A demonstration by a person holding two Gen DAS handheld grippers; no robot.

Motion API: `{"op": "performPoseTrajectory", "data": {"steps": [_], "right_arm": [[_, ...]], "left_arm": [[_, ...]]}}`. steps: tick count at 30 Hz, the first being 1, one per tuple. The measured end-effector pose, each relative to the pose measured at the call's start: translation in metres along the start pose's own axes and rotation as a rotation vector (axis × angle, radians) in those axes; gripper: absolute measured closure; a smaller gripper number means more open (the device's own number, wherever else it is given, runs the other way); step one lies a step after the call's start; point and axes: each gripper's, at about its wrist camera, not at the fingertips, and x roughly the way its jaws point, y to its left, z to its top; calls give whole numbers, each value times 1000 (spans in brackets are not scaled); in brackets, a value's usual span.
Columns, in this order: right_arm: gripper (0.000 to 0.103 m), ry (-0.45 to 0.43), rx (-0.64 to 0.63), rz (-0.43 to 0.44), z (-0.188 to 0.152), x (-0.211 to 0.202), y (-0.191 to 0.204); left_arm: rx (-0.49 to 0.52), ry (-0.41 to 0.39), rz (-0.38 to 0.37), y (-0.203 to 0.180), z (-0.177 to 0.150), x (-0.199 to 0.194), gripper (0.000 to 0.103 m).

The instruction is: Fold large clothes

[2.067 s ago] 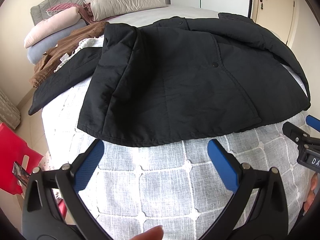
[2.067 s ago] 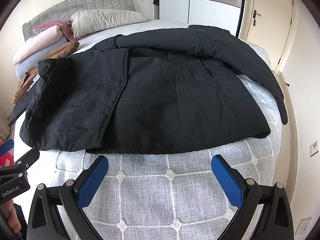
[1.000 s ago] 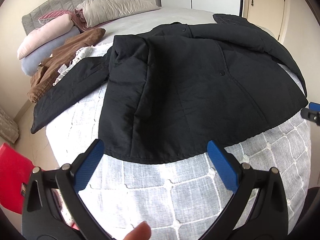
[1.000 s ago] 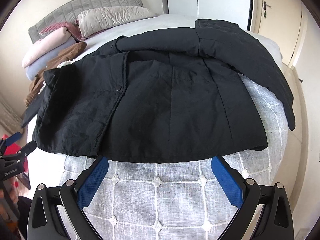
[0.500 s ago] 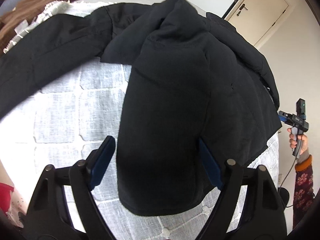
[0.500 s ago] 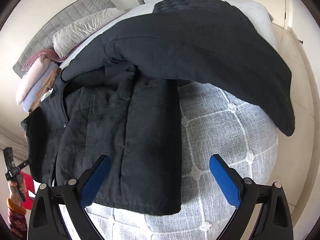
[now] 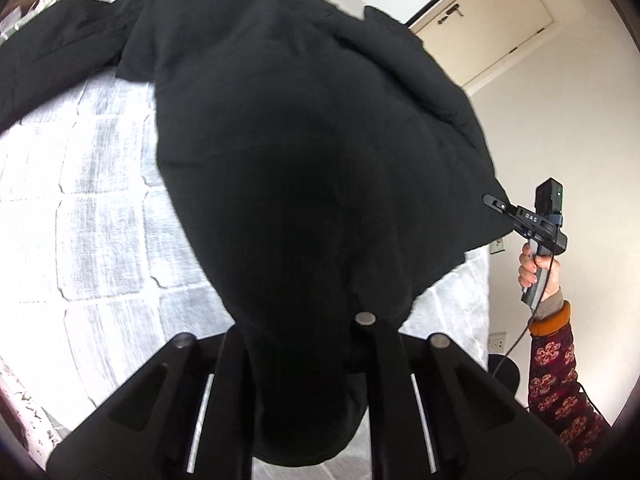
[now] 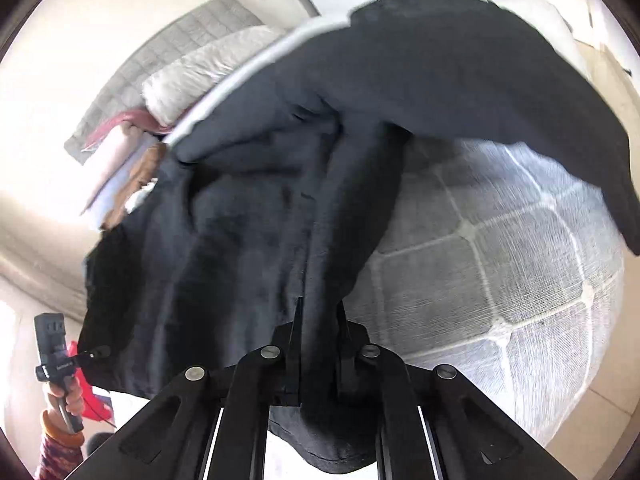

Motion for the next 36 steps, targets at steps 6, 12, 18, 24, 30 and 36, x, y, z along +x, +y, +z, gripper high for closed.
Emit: {"op": "performPoseTrajectory", "data": {"steps": [6, 12, 18, 24, 30, 36], "right_arm": [[95, -85, -108, 52, -3, -95, 57], [96, -103, -223, 67, -37, -176, 97], [95, 16, -216, -35, -83, -201, 79], [89, 185, -218, -187, -137, -147, 49], [76, 301, -127, -199, -163, -128, 0], [35, 174, -53, -214, -123, -167, -19]], "left_arm": [[119, -121, -13, -97, -14, -96, 92], [125, -101, -31, -118, -51, -168, 92], [94, 55, 80, -92, -110, -169, 92], [57, 295, 264, -42, -153, -111, 82], [14, 256, 309, -37, -157, -130, 52], [60, 78, 456, -30, -105, -162, 33]]}}
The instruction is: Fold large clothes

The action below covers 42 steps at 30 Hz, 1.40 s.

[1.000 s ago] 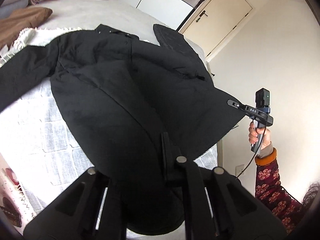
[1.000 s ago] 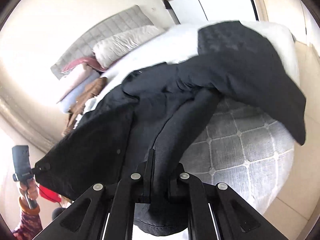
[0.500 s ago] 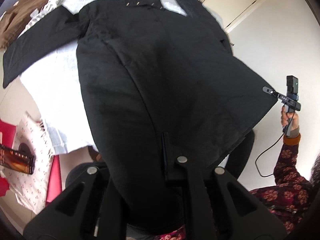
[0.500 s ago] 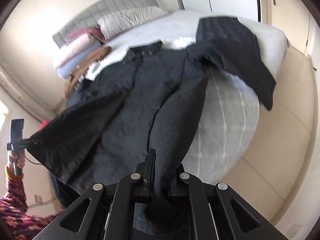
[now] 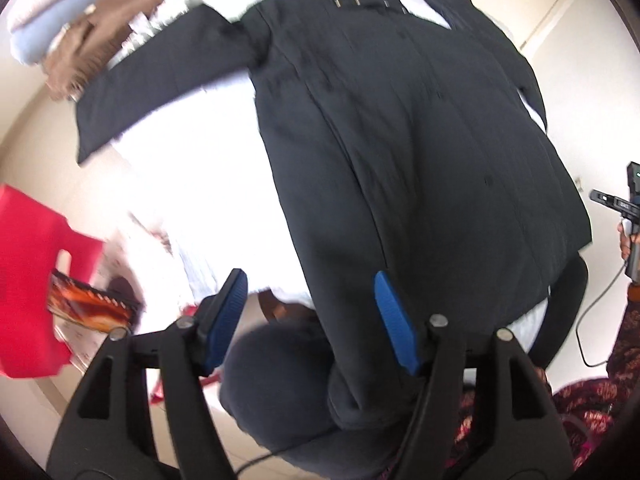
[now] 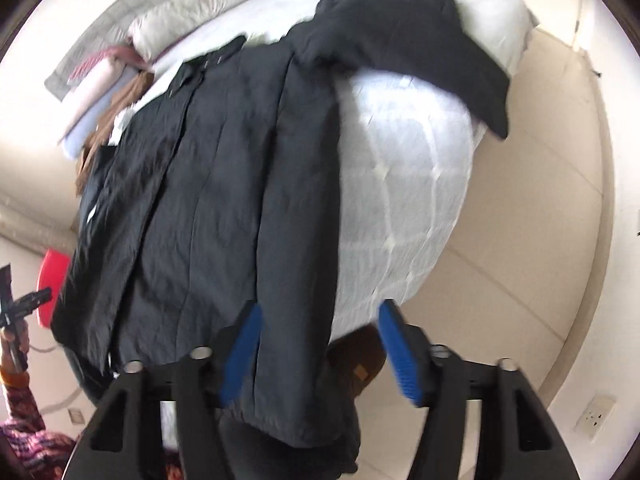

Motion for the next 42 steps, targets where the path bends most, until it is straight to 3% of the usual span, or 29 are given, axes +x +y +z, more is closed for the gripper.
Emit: {"op": "performPoseTrajectory", "data": {"steps": [4, 7, 10, 15, 19, 29, 33, 35, 37, 38, 39, 42], "right_arm": [[33, -90, -4, -37, 44, -1, 17], [32, -122, -19, -30, 77, 16, 44], [32, -106, -60, -7, 106, 48, 78], [32, -54, -118, 18, 135, 97, 127], [32, -28, -175, 33, 150, 127, 165], [32, 50, -188, 18, 154, 170, 196], [32, 61, -173, 0, 149, 174, 193], [32, 71, -165, -12, 148, 177, 190], [32, 77, -157, -19, 148, 179, 187], [32, 80, -149, -22, 148, 181, 186], [32, 82, -144, -24, 149, 182, 186], [32, 83, -145, -23, 152, 188, 189]], "left_arm": [[15, -119, 34, 5, 44, 11, 26], [-17, -140, 57, 35, 69, 43, 26], [-149, -151, 81, 78, 85, 66, 26], [-410, -197, 147, 186, 102, 95, 26], [-532, -235, 198, 264, 111, 114, 26], [-796, -275, 95, 383, 111, 178, 26], [-929, -322, -56, 411, 99, 193, 26], [-973, -335, -145, 417, 96, 200, 34], [-972, -338, -219, 414, 98, 202, 67], [-963, -341, -226, 410, 101, 199, 76], [-946, -348, -221, 405, 104, 195, 92], [-903, -359, -72, 389, 116, 169, 96]]}}
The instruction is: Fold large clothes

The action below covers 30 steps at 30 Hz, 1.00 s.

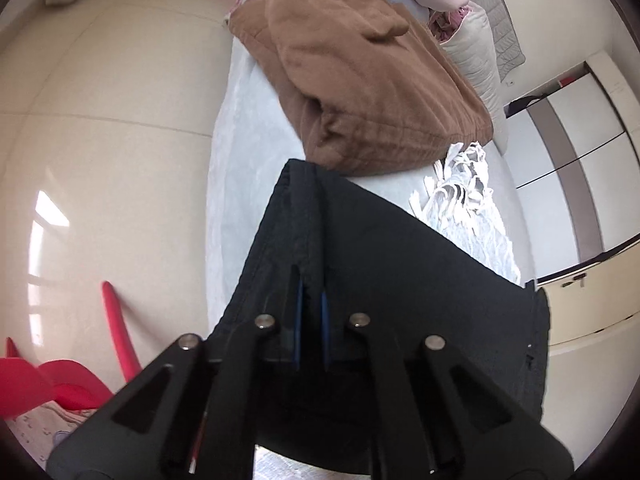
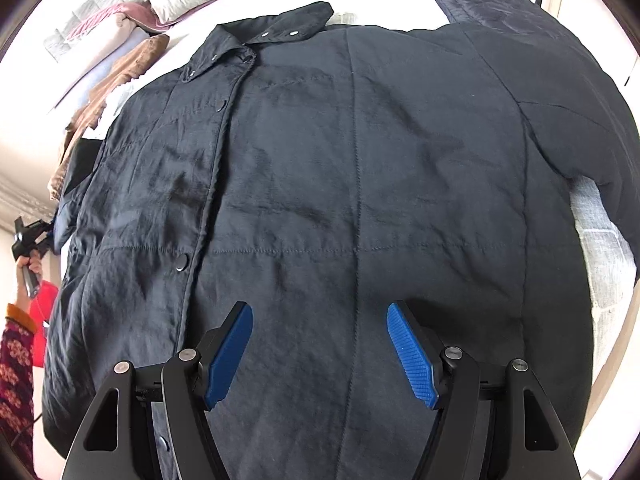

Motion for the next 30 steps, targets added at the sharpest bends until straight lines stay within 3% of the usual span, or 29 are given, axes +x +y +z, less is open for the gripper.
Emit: {"op": "performPoseTrajectory", "data": {"steps": [2, 5, 6, 10, 12, 14, 15, 16, 19, 22, 27, 30], "right_arm": [[32, -2, -12, -4, 2, 2, 5], [32, -7, -31, -12, 3, 3, 13], [32, -14, -39, -13, 4, 3, 16], [32, -38, -52, -44, 5, 3, 16], [32, -39, -52, -80, 6, 4, 8], [32, -38, -48, -90, 7, 2, 1], [32, -44, -46, -102, 9, -1, -5], [32, -57, -44, -119, 11, -4, -11], [32, -98, -32, -151, 18, -12, -24], [31, -145, 18, -145, 18, -17, -42], [28, -189, 40, -106, -7, 0, -63], [24, -287, -44, -128, -36, 1, -63]], "left_arm": [[31, -92, 114, -15, 2, -25, 96], [123, -273, 342, -35, 7, -61, 96], [122, -271, 409, -37, 9, -61, 96], [99, -131, 588, -31, 11, -30, 92], [150, -162, 650, -47, 5, -31, 86], [236, -226, 659, -71, -3, -44, 68], [283, -242, 644, -85, -8, -50, 51], [328, -251, 620, -98, -14, -57, 41], [433, -248, 506, -143, -42, -75, 34], [514, -187, 291, -183, -89, -90, 31], [657, -4, -60, -243, -200, -85, 31], [794, 100, -198, -262, -279, -68, 31]]}}
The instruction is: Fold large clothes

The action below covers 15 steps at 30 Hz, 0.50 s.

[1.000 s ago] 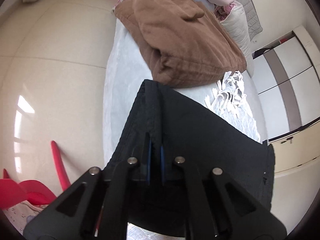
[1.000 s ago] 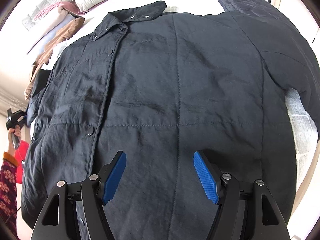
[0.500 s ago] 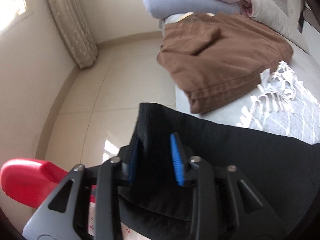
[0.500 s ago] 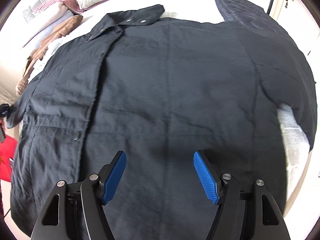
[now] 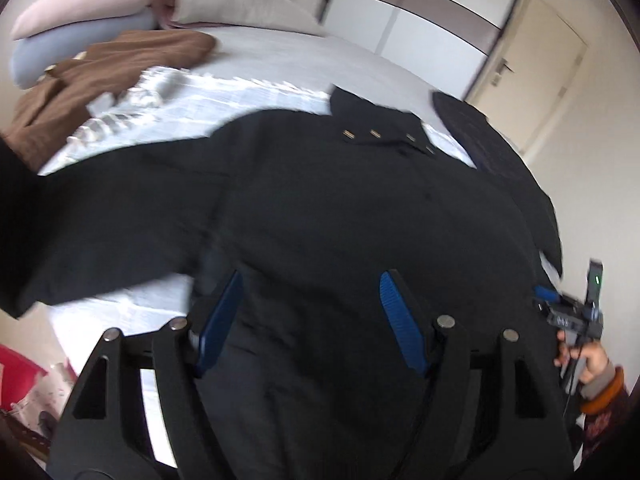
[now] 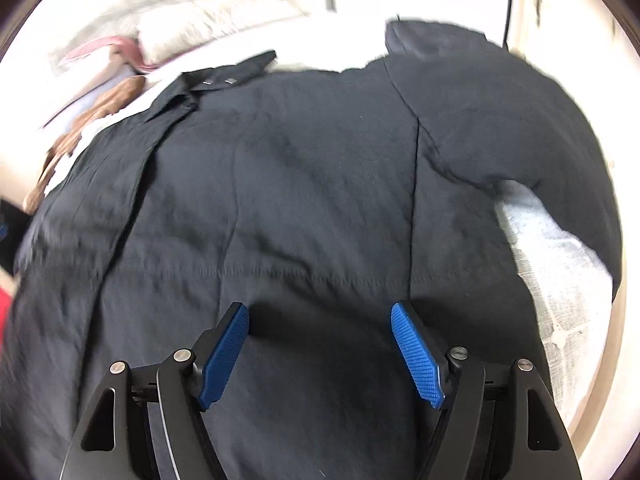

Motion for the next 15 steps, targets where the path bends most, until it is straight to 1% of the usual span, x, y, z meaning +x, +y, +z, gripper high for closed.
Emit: {"op": "performPoseTrajectory", "data": {"steps": [1, 3, 4, 5, 6, 8, 10, 11, 12, 13, 15], "right_arm": [[22, -10, -25, -29, -9, -5, 1], [21, 0, -61, -36, -24, -14, 2], [21, 2, -86, -40, -30, -18, 3], [19, -4, -134, -51, -42, -26, 5], [15, -10, -173, -62, -51, -32, 5], [13, -15, -225, -60, -70, -45, 1], [13, -14, -243, -34, -77, -56, -7], [13, -3, -237, -19, -78, -64, -15], [13, 2, -221, -13, -75, -67, -21], [13, 3, -191, -3, -70, -71, -30], [13, -15, -99, 18, -56, -79, -52]], "left_arm": [[41, 52, -28, -15, -17, 12, 31], [93, 187, -47, -34, -55, 35, 31], [111, 206, -43, -39, -73, 36, 31], [137, 175, -37, -42, -86, 29, 31], [169, 142, -35, -46, -98, 18, 31], [238, 177, -44, -56, -115, 2, 31], [323, 219, -26, -65, -124, -12, 31], [352, 242, -13, -70, -127, -17, 31], [361, 262, -6, -75, -125, -21, 31], [346, 278, -6, -78, -121, -23, 31], [268, 275, -27, -84, -102, -29, 31]]}}
